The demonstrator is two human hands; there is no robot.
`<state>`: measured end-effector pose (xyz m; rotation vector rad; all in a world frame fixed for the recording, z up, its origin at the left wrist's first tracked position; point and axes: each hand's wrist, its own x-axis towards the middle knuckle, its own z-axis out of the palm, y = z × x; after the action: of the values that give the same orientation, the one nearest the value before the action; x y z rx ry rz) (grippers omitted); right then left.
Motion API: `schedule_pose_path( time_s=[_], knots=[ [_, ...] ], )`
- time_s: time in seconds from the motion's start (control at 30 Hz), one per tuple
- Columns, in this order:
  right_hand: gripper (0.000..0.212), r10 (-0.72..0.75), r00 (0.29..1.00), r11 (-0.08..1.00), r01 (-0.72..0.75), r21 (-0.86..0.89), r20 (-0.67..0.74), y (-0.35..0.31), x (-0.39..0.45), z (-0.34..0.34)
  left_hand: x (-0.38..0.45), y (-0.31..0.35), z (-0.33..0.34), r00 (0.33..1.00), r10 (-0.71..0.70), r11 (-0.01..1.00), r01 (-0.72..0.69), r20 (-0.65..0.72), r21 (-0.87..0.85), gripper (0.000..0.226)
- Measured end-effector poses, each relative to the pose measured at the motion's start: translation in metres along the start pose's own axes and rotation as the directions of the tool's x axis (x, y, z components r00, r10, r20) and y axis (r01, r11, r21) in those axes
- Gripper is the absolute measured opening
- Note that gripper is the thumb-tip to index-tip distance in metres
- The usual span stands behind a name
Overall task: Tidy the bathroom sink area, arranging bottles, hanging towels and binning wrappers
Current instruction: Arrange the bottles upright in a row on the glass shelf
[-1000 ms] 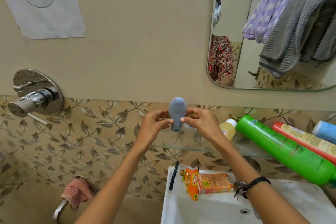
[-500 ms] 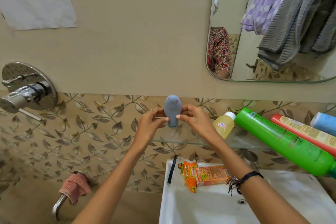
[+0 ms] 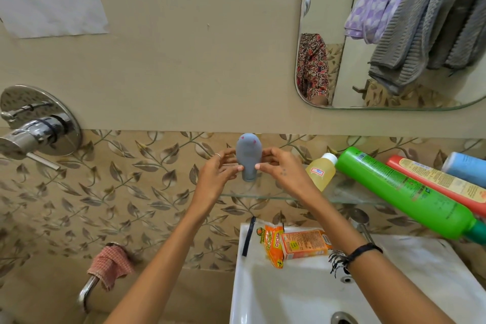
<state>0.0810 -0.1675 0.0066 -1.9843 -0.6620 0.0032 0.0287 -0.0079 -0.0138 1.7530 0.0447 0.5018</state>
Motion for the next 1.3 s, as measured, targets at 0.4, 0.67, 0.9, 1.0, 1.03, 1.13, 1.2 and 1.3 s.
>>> schedule_pose_path(
  time_s=[0.4,0.67,0.9,1.0,1.03,1.13,1.2,1.3],
  knots=[
    [0.022,-0.142,0.909,0.767,-0.149,-0.624,-0.391,0.021,-0.063,-0.061,-0.031,0.034,0.070,0.885,0.430,0.815,-0.466,0.180,0.344,0.010],
    [0.046,-0.107,0.951,0.771,-0.106,-0.628,-0.291,0.042,-0.077,-0.066,0.003,0.030,0.122,0.960,0.056,0.827,-0.198,0.274,0.527,0.030],
    [0.039,-0.149,0.918,0.958,0.042,-0.282,-0.367,0.050,-0.074,-0.065,0.001,0.031,0.113,0.951,-0.095,0.993,0.112,0.293,-0.041,0.037],
    [0.034,-0.159,0.888,0.979,0.084,-0.187,-0.432,0.038,-0.069,-0.069,-0.001,0.039,0.101,0.935,0.002,0.995,0.034,0.355,-0.094,0.039],
    [0.034,-0.161,0.877,0.981,0.094,-0.167,-0.454,0.032,-0.066,-0.071,-0.002,0.042,0.098,0.925,0.035,0.996,-0.002,0.377,-0.086,0.041],
    [0.029,-0.156,0.850,0.988,0.124,-0.096,-0.503,0.013,-0.057,-0.077,-0.003,0.052,0.094,0.906,0.111,0.994,-0.100,0.409,-0.048,0.054],
    [0.018,-0.132,0.851,0.988,0.157,0.006,-0.508,0.003,-0.053,-0.077,-0.003,0.059,0.096,0.924,0.157,0.985,-0.172,0.350,0.013,0.060],
    [0.010,-0.142,0.854,0.979,0.196,0.057,-0.501,-0.005,-0.048,-0.074,-0.002,0.068,0.097,0.962,0.222,0.972,-0.231,0.158,0.041,0.038]
  ],
)
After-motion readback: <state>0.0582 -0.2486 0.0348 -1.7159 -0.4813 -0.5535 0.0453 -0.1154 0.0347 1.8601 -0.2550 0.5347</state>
